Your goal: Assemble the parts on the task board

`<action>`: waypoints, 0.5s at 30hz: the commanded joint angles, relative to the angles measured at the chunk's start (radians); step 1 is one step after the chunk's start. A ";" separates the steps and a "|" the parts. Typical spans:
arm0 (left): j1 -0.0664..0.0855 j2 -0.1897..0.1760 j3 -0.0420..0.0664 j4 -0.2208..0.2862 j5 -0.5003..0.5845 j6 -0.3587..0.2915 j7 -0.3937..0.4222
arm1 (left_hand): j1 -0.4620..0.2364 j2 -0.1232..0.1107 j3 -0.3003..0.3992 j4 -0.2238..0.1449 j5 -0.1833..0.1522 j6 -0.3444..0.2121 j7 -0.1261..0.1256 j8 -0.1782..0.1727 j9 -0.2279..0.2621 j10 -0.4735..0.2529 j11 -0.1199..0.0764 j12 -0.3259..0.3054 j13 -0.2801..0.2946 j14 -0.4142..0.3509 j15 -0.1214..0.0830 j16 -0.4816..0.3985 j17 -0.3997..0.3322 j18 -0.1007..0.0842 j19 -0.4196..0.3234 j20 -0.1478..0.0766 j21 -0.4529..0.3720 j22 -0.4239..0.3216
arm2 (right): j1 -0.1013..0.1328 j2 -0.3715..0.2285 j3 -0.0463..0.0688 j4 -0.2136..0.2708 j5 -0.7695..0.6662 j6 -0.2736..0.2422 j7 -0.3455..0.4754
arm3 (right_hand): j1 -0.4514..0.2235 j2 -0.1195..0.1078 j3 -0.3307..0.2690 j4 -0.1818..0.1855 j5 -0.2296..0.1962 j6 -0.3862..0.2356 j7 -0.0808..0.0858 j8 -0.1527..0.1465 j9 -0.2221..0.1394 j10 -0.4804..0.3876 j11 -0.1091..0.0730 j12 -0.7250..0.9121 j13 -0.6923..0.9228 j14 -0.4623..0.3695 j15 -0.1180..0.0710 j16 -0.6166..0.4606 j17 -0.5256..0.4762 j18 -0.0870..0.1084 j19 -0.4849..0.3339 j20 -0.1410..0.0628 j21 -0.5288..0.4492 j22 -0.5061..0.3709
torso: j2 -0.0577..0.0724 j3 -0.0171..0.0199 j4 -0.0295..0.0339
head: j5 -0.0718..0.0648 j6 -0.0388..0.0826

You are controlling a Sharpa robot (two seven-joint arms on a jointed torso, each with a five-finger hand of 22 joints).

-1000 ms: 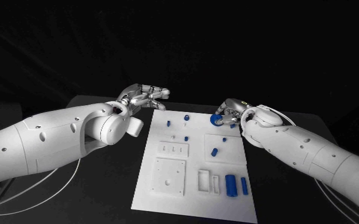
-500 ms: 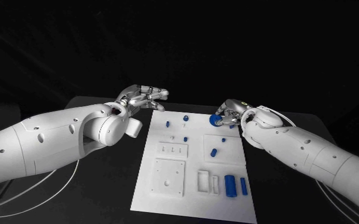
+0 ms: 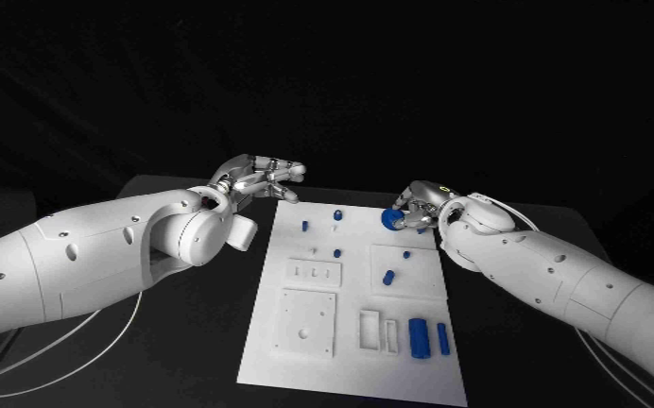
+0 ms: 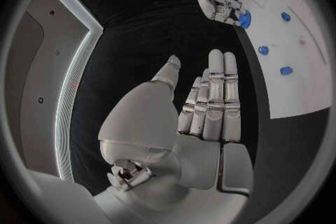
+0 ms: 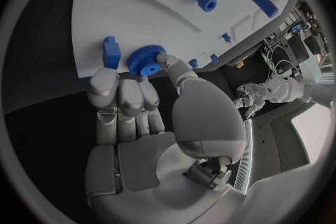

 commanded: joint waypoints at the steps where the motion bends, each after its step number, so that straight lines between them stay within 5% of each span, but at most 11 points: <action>1: 0.001 0.001 0.001 0.002 -0.004 0.015 0.001 | -0.004 0.006 0.002 0.002 0.004 -0.006 0.003 0.005 0.001 -0.007 0.001 -0.001 0.001 -0.004 0.002 0.000 0.001 -0.006 0.001 0.002 0.004 -0.001 | -0.005 0.000 -0.002 -0.002 -0.014 0.025 -0.011 | -0.009 0.002 0.025 -0.003 -0.021 0.023 -0.002 0.002 0.002 0.002 -0.010 -0.002 0.002 0.001 -0.004 -0.002 0.001 0.016 0.031 -0.002 0.006 0.105 | 0.001 -0.0007 0.0001 | -0.001 -0.001; 9: 0.001 0.001 0.001 0.002 -0.004 0.015 0.000 | -0.004 0.006 0.002 0.003 0.004 -0.005 0.003 0.005 0.001 -0.008 0.001 -0.001 0.001 -0.004 0.002 0.000 0.001 -0.006 0.001 0.002 0.004 -0.002 | -0.005 0.002 -0.003 0.009 -0.075 -0.027 -0.037 | -0.014 0.003 0.088 -0.004 -0.077 0.070 -0.015 0.003 0.006 0.009 -0.018 0.004 0.008 0.002 -0.011 -0.004 0.002 0.010 0.031 -0.009 0.013 0.106 | 0.000 -0.0007 -0.0006 | -0.002 -0.002; 12: 0.001 0.001 0.001 0.002 -0.004 0.015 0.000 | -0.004 0.006 0.002 0.003 0.004 -0.005 0.003 0.005 0.001 -0.008 0.001 -0.001 0.001 -0.004 0.002 0.000 0.001 -0.006 0.001 0.002 0.004 -0.002 | -0.007 0.000 -0.003 0.035 -0.119 -0.078 -0.057 | -0.010 0.009 0.099 0.006 -0.172 0.085 -0.020 0.004 0.007 0.017 -0.021 0.011 0.013 0.003 -0.013 -0.003 0.003 0.007 0.034 -0.011 0.026 0.109 | 0.000 -0.0001 0.0000 | -0.003 0.000; 15: 0.001 0.001 0.001 0.002 -0.004 0.015 -0.001 | -0.004 0.006 0.002 0.003 0.004 -0.005 0.003 0.005 0.001 -0.008 0.001 -0.001 0.001 -0.004 0.002 0.000 0.001 -0.006 0.001 0.002 0.004 -0.002 | -0.009 -0.005 -0.003 0.066 -0.148 -0.114 -0.072 | -0.007 -0.006 0.124 0.025 -0.181 0.095 -0.023 0.003 0.006 0.022 -0.023 0.012 0.016 0.004 -0.015 -0.004 0.001 0.004 0.035 -0.014 0.031 0.109 | -0.001 -0.0001 0.0003 | -0.002 0.001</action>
